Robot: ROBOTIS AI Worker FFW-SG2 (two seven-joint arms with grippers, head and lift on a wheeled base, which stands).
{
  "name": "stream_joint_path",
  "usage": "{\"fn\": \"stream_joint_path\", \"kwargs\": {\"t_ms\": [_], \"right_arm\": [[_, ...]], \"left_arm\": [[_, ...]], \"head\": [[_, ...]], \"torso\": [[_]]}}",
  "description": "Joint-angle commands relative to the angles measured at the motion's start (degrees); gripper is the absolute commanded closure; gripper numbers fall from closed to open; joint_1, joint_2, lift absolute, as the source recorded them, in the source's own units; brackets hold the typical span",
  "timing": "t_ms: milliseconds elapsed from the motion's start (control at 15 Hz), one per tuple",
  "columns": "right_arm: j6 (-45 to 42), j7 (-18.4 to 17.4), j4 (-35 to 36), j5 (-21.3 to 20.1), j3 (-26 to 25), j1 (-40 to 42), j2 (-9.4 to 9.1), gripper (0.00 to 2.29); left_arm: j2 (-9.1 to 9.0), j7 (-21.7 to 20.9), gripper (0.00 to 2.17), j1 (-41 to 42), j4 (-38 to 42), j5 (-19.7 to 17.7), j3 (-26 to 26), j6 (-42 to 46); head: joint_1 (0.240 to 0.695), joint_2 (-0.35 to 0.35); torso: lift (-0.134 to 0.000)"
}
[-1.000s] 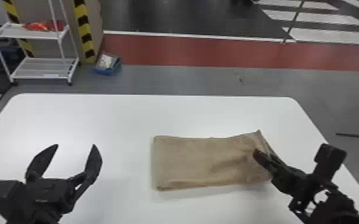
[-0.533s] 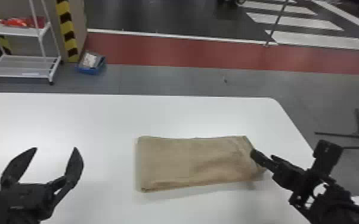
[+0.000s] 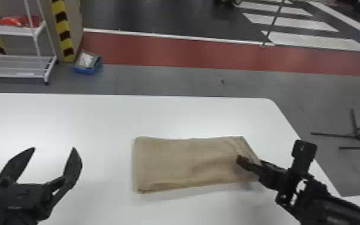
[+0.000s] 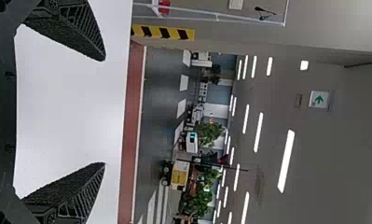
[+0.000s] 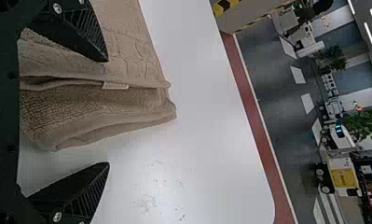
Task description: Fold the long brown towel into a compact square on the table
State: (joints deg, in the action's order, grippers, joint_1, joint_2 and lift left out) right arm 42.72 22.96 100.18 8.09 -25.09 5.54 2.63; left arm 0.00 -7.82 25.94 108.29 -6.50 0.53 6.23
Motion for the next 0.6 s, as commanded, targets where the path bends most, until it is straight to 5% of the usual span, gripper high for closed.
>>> {"fn": "stream_joint_path", "kwargs": {"t_ms": [0, 133, 400, 533], "right_arm": [[-0.05, 0.24, -0.6, -0.98, 1.36, -0.09, -0.08, 0.3], [0.3, 0.6, 0.55, -0.98, 1.45, 0.35, -0.17, 0.66], [3.12, 0.86, 1.95, -0.98, 1.45, 0.52, -0.08, 1.85], [3.64, 0.95, 3.71, 0.52, 0.75, 1.14, -0.26, 2.02]], "left_arm": [[0.0, 0.0, 0.08, -0.01, -0.01, 0.0, 0.0, -0.04], [-0.09, 0.0, 0.08, -0.1, -0.01, 0.0, 0.0, -0.21], [0.0, -0.09, 0.08, -0.19, -0.27, 0.0, 0.0, -0.21], [0.0, -0.18, 0.08, -0.19, -0.27, 0.0, 0.0, -0.21]], "head": [[0.695, -0.2], [0.695, -0.19], [0.695, -0.179], [0.695, -0.178]], "torso": [[-0.111], [-0.111], [-0.111], [-0.111]]}}
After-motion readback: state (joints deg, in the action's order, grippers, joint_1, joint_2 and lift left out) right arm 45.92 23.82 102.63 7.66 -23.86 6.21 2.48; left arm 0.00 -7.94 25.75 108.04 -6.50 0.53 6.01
